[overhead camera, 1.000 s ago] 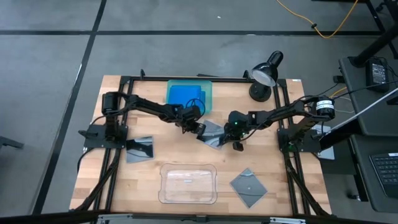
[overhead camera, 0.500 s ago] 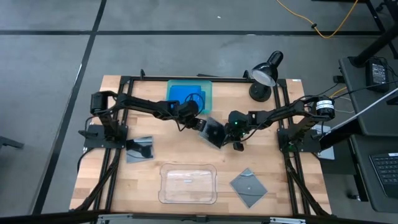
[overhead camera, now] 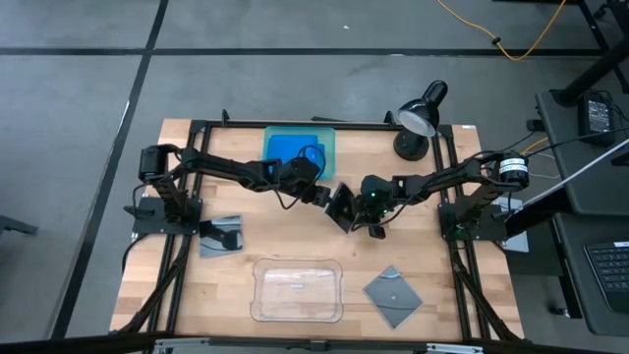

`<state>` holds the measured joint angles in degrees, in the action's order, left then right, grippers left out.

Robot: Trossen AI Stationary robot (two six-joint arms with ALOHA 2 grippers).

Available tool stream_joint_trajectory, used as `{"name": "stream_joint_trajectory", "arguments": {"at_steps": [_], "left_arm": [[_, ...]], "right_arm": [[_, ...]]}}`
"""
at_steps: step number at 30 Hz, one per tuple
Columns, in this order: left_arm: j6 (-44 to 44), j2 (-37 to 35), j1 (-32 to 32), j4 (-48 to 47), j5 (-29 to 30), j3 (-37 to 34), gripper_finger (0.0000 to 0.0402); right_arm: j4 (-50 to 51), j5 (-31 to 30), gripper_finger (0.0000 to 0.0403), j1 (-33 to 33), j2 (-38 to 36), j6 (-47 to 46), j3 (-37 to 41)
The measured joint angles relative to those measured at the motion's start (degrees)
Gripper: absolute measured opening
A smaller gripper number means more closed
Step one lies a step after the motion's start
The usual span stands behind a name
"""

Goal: Pick & place jewel cases by type
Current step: Put the top black cd case into the transparent bin

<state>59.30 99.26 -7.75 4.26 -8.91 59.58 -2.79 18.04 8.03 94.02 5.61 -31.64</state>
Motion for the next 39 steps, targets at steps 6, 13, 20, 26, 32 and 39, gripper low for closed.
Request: {"name": "stream_joint_trajectory", "arguments": {"at_steps": [6,13,20,26,32,39], "left_arm": [[-0.2,0.13,0.0,1.66,1.36,-0.1,0.0059],[-0.5,0.15,-0.02,1.88,1.52,-0.16,0.0117],[-0.15,0.23,-0.02,4.29,1.21,-0.25,0.0174],[0.55,0.22,-0.06,6.27,1.19,-0.27,0.0196],[0.99,0.31,-0.06,5.13,0.31,-0.27,0.0197],[2.71,3.58,0.27,5.72,-2.27,-0.29,0.0195]], "right_arm": [[-0.18,-0.02,0.001,0.02,0.0,-0.02,0.02],[-0.32,-0.03,0.001,0.01,0.02,0.01,0.02],[-0.34,-0.04,0.001,0.02,0.03,0.64,0.02],[-0.35,-0.04,0.001,0.02,0.04,0.76,0.02],[-0.35,-0.02,0.001,0.02,0.04,0.85,0.02],[-0.28,0.04,0.001,0.02,0.04,0.63,0.02]]}}
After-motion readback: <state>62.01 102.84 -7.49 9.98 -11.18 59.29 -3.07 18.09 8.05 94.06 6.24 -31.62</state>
